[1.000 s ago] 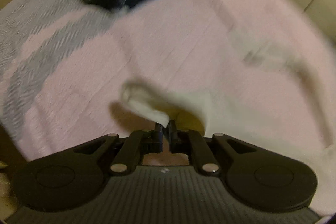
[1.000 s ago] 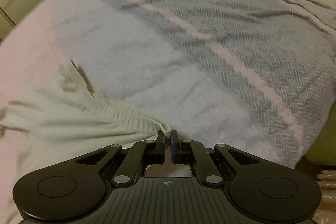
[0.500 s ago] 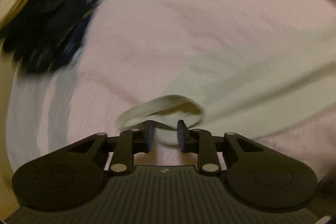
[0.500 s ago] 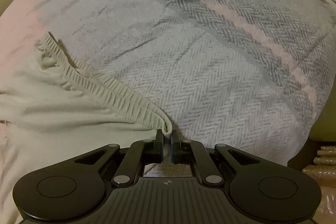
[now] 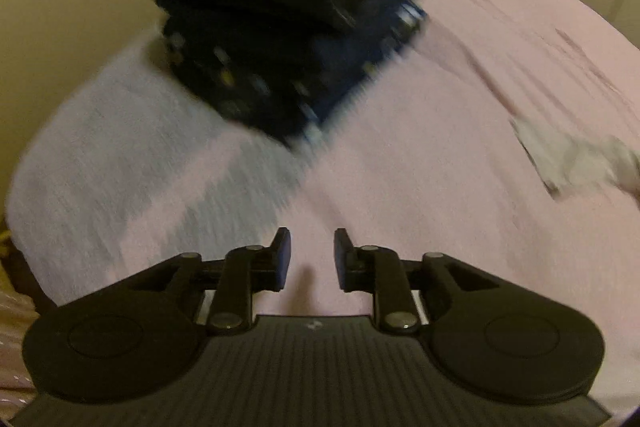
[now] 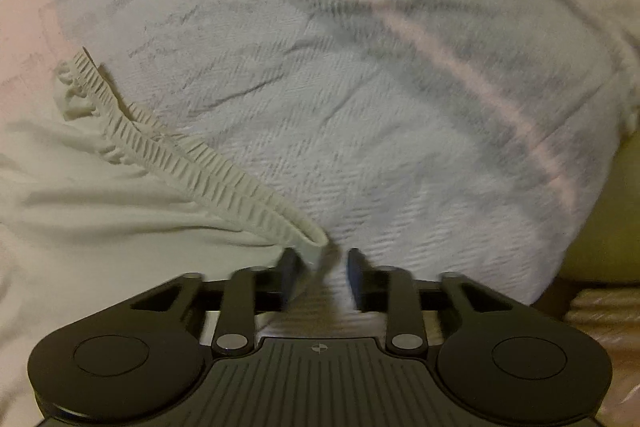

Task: Fold clothes
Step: 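Open both grippers and release the beige garment onto the bed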

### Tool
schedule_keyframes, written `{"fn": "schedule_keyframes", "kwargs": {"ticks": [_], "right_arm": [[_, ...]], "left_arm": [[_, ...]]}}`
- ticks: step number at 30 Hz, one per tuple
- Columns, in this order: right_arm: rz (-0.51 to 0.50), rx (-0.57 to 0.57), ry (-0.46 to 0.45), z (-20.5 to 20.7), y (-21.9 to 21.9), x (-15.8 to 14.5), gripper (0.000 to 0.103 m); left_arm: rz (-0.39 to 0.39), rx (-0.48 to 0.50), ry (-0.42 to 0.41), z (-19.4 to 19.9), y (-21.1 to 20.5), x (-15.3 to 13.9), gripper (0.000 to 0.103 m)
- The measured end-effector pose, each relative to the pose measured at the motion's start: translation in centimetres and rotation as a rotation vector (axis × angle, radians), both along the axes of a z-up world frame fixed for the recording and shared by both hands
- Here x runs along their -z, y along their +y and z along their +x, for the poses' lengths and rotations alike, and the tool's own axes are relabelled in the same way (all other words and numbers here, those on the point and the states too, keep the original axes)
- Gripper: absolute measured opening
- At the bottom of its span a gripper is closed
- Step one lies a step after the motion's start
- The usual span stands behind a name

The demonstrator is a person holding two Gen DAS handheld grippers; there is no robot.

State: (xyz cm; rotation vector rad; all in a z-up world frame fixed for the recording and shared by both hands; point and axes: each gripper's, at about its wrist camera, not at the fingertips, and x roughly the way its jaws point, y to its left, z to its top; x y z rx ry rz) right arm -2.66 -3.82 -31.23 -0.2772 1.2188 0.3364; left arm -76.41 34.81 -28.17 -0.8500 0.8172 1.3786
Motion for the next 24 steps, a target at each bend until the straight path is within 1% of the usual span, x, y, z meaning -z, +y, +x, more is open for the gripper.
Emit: {"fn": "schedule_keyframes", "kwargs": {"ticks": [2,4,5,7,8,9,11,12,13,14,16,17,19,20,21,24], "right_arm": [[-0.027,-0.001,-0.060,-0.5,0.0,-1.2,0.041],[-0.071,-0.005,-0.132,-1.0,0.2,-2.5,0.046],[-0.089,-0.007,-0.159,-1.2,0.2,-3.2,0.048],[-0.099,0.000,-0.171,-1.1,0.4,-4.2,0.049],[-0.099,0.005,-0.179,-1.1,0.5,-4.6,0.049],[-0.087,0.006,-0.186,-1.1,0.7,-5.0,0.049],[-0.050,-0.032,-0.182,-1.4,1.9,-5.5,0.049],[-0.037,-0.067,-0.183,-1.8,2.9,-5.7,0.049],[-0.025,-0.115,-0.184,-2.5,3.9,-5.7,0.049],[-0.005,-0.187,-0.179,-3.5,5.3,-5.5,0.049],[0.032,-0.336,-0.164,-5.8,8.1,-5.1,0.049],[0.047,-0.421,-0.140,-7.2,9.8,-4.5,0.049],[0.076,-0.589,-0.087,-10.2,13.2,-3.1,0.049],[0.093,-0.672,-0.050,-12.0,14.9,-2.2,0.049],[0.107,-0.752,-0.018,-13.9,16.4,-1.3,0.049],[0.148,-1.009,0.044,-21.0,20.5,0.3,0.049]], "left_arm": [[-0.047,-0.022,-0.099,0.2,-1.1,0.9,0.031],[-0.084,-0.061,-0.205,0.5,-1.9,1.9,0.031],[-0.088,-0.087,-0.244,0.6,-2.1,2.5,0.032],[-0.090,-0.136,-0.271,0.9,-2.1,3.8,0.032],[-0.085,-0.154,-0.283,0.9,-2.0,4.4,0.025],[-0.082,-0.168,-0.308,0.6,-2.1,4.9,0.001],[-0.067,-0.196,-0.371,-0.2,-2.8,5.2,0.000],[-0.050,-0.205,-0.374,-0.6,-3.4,4.8,0.000],[-0.032,-0.205,-0.361,-1.0,-4.1,4.2,0.000],[-0.026,-0.217,-0.349,-1.5,-4.8,3.8,0.000],[-0.038,-0.266,-0.334,-2.5,-6.3,3.5,0.000],[-0.038,-0.291,-0.339,-2.9,-7.0,3.4,0.002],[-0.017,-0.334,-0.344,-3.1,-8.4,3.0,0.007],[-0.008,-0.359,-0.352,-3.1,-8.9,2.8,0.018],[0.004,-0.386,-0.365,-3.0,-9.5,2.6,0.024],[0.030,-0.418,-0.374,-2.6,-10.1,2.1,0.026]]}}
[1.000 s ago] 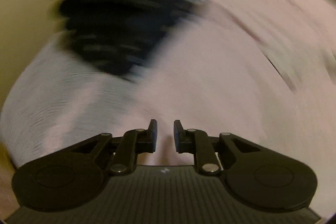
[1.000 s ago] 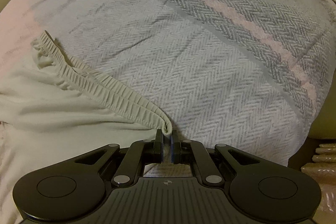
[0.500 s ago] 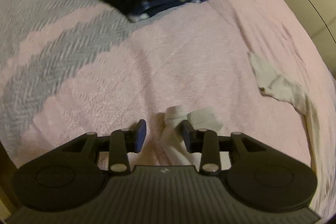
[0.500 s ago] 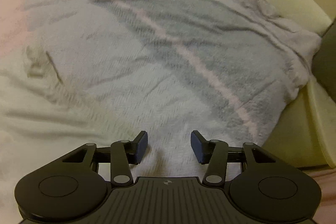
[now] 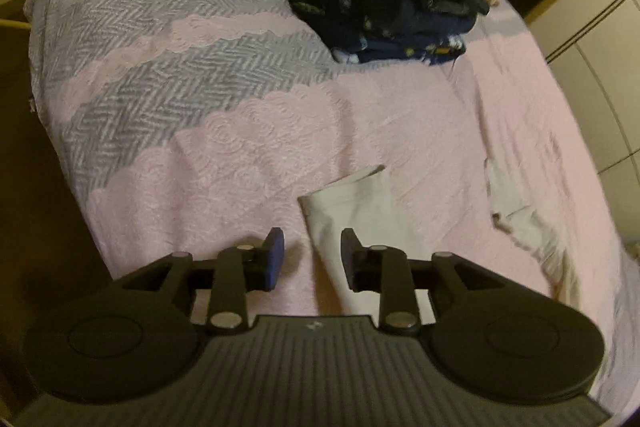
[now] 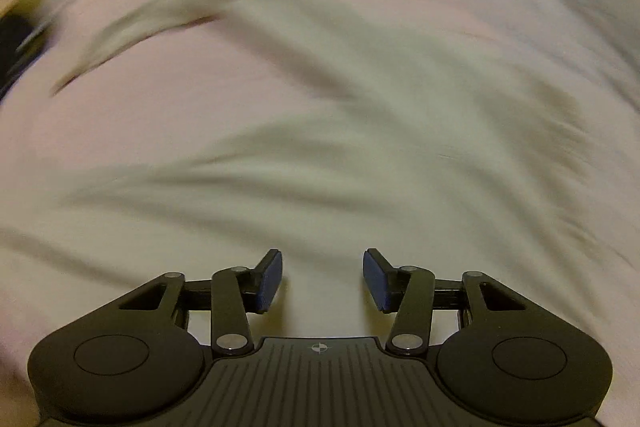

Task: Fold clothes
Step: 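Open both grippers and release the beige garment onto the bed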

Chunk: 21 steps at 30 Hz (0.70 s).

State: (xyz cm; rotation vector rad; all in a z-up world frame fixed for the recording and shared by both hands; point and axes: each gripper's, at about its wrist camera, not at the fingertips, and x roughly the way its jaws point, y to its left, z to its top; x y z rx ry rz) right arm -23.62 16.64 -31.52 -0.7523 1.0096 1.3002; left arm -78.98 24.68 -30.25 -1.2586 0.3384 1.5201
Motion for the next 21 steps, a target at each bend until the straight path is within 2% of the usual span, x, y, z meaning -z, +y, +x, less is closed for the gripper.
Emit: {"fn": "schedule_keyframes", "kwargs": {"ticks": [3,6,9,12,15,18,21], "right_arm": [[0.072,-0.229,0.042,-6.9,3.0,-0.7,0.049],[0.113,-0.389,0.019,-12.3,4.4,-1.4,0.049],[0.094,-0.408,0.016,-15.3,5.3,-0.9,0.049],[0.030,-0.277,0.026,-16.2,6.9,0.6,0.045],[0.000,-0.070,-0.029,-17.7,7.9,1.5,0.040],[-0.007,0.193,-0.086,-19.4,6.9,1.9,0.039],[-0.022,0.482,-0.104,-21.7,4.5,1.7,0.039]], "left_arm": [[-0.007,0.020,0.063,0.5,0.5,-0.5,0.026],[0.008,0.124,0.118,0.5,1.1,-1.4,0.025],[0.012,0.261,0.155,-0.7,2.2,-2.3,0.021],[0.005,0.404,0.176,-2.4,4.3,-2.7,0.017],[-0.002,0.616,0.189,-3.1,8.1,-1.5,0.014],[-0.005,0.928,0.168,-2.3,12.6,0.4,0.011],[0.026,1.275,0.215,-0.6,15.0,0.9,0.011]]}}
